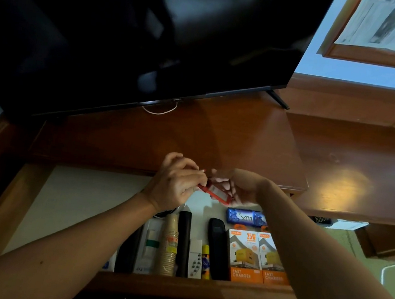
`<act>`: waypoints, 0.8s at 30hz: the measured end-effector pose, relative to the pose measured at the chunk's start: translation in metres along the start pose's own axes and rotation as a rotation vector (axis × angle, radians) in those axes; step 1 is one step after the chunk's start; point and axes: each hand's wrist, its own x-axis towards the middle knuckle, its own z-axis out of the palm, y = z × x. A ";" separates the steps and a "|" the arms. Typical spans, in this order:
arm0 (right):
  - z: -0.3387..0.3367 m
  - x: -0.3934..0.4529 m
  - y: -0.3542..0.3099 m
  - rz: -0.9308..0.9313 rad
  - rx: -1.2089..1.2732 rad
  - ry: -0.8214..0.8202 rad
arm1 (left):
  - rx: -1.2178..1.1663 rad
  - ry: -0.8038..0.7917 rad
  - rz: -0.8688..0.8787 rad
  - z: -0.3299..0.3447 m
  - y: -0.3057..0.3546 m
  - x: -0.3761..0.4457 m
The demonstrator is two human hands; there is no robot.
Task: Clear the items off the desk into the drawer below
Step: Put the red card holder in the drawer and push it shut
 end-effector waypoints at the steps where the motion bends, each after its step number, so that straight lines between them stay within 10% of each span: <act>1: 0.000 0.000 0.001 0.000 0.021 -0.011 | 0.007 0.007 0.014 0.000 0.000 0.000; 13: 0.006 0.028 0.020 -0.228 0.049 0.218 | 0.009 -0.082 0.017 0.015 -0.020 -0.013; 24: -0.006 0.061 0.048 -0.286 -0.571 0.466 | 0.242 -0.466 -0.603 0.034 -0.082 -0.005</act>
